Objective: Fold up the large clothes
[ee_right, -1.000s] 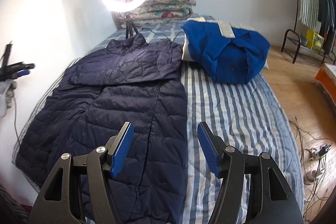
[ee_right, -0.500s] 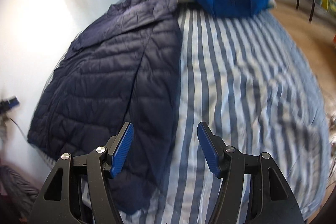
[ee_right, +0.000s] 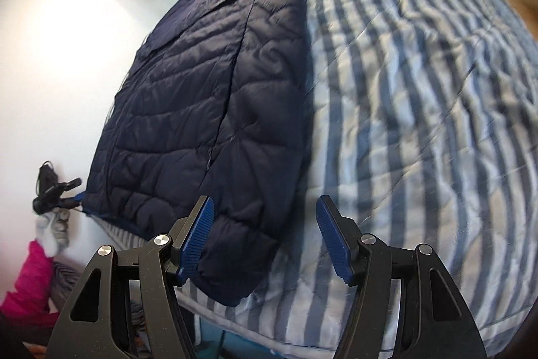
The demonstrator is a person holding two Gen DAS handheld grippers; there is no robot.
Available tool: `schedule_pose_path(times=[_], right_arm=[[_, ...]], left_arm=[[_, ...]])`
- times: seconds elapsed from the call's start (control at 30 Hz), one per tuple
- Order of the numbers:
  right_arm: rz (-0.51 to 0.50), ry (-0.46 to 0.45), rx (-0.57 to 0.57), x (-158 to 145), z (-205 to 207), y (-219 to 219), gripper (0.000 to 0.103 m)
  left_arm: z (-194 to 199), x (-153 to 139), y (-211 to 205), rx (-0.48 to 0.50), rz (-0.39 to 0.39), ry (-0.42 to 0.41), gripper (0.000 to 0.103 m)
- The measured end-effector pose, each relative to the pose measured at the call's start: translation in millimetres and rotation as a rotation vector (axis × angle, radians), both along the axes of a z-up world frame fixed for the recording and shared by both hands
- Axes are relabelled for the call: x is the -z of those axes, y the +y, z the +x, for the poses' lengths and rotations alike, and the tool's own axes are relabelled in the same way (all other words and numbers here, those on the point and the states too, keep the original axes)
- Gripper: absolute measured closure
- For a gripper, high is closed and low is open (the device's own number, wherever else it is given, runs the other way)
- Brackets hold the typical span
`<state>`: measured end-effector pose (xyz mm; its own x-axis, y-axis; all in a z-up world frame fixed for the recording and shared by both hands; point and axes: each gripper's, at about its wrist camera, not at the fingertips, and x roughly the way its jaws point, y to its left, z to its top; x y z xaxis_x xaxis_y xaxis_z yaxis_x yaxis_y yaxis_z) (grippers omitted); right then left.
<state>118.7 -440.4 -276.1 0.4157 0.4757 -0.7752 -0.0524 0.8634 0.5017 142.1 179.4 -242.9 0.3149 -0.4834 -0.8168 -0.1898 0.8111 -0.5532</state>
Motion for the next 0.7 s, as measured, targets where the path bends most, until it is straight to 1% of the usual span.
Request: schedule_pose_path(times=[0.07, 0.17, 0.23, 0.3, 0.33, 0.37, 0.4, 0.43, 0.47, 0.5, 0.53, 0.6, 0.7], right_arm=[[0.007, 0.011, -0.01, 3, 0, 3, 0.04], [0.089, 0.039, -0.011, 10, 0, 4, 0.04], [0.141, 0.047, -0.034, 12, 0, 7, 0.041], [0.139, 0.052, -0.069, 13, 1, 17, 0.041], [0.124, 0.054, -0.085, 14, 1, 22, 0.044], [0.119, 0.057, -0.096, 14, 2, 25, 0.049], [0.124, 0.059, -0.107, 15, 2, 28, 0.061], [0.143, 0.068, -0.117, 17, 3, 31, 0.073], [0.145, 0.073, -0.121, 18, 4, 32, 0.079], [0.135, 0.072, -0.124, 17, 5, 35, 0.088], [0.126, 0.064, -0.124, 15, 5, 36, 0.092], [0.138, 0.039, -0.118, 9, 5, 36, 0.096], [0.156, -0.011, -0.102, -5, 3, 31, 0.098]], left_arm=[[0, 7, -3, 0.005, -0.017, 0.019, 0.035], [-1, 13, -12, 0.031, -0.028, 0.03, 0.041], [-1, 15, -18, 0.055, -0.028, 0.034, 0.051], [0, 16, -25, 0.074, -0.02, 0.034, 0.055], [1, 17, -27, 0.08, -0.018, 0.035, 0.061], [2, 16, -30, 0.086, -0.017, 0.032, 0.077], [3, 15, -32, 0.09, -0.012, 0.031, 0.085], [4, 14, -32, 0.089, -0.003, 0.028, 0.09], [6, 11, -33, 0.086, 0.002, 0.019, 0.091], [7, 7, -34, 0.086, 0.0, 0.007, 0.093], [8, 4, -35, 0.088, -0.002, -0.005, 0.094], [10, -8, -39, 0.095, -0.008, -0.053, 0.096], [12, -30, -39, 0.084, -0.03, -0.128, 0.097]])
